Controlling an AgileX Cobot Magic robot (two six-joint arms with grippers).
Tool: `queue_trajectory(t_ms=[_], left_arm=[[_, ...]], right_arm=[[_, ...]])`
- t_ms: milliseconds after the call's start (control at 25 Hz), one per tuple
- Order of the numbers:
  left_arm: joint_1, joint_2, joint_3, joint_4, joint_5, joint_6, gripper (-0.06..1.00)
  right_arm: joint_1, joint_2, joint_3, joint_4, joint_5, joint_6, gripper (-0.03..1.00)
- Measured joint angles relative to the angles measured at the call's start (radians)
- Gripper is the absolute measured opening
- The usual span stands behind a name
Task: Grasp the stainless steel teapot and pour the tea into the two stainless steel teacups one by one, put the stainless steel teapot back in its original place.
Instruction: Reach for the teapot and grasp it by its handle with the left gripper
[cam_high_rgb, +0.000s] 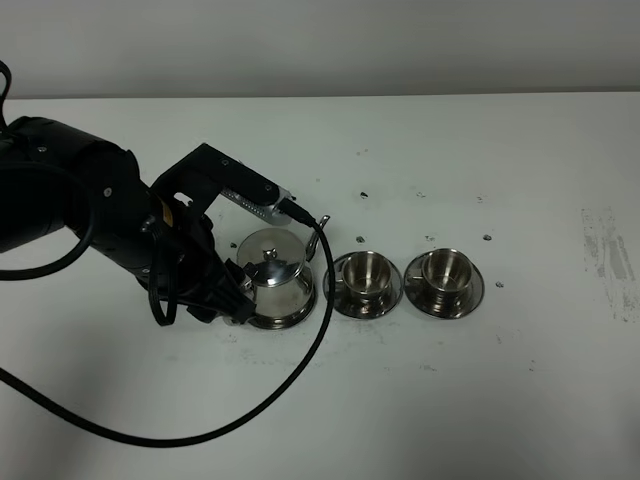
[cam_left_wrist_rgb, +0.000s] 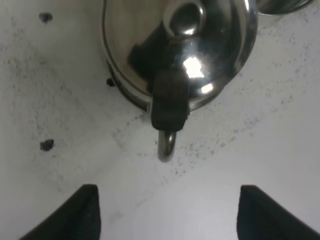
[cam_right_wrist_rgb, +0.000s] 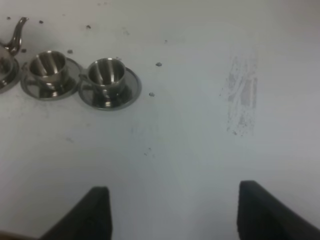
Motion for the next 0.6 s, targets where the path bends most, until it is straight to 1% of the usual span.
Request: queue_trajectory(t_ms=[160, 440, 600], left_arm=[[0.0, 0.06, -0.032, -0.004, 0.012, 0.028, 0.59], [0.0, 0.145, -0.091, -0.005, 0.041, 0.028, 0.59], [0.0, 0.178, -0.133, -0.017, 0.099, 0.025, 0.57]], right_arm=[[0.0, 0.0, 0.0, 0.0, 0.0, 0.0, 0.55], [0.0, 0.0, 0.0, 0.0, 0.0, 0.0, 0.55], [0.0, 0.0, 0.0, 0.0, 0.0, 0.0, 0.55]])
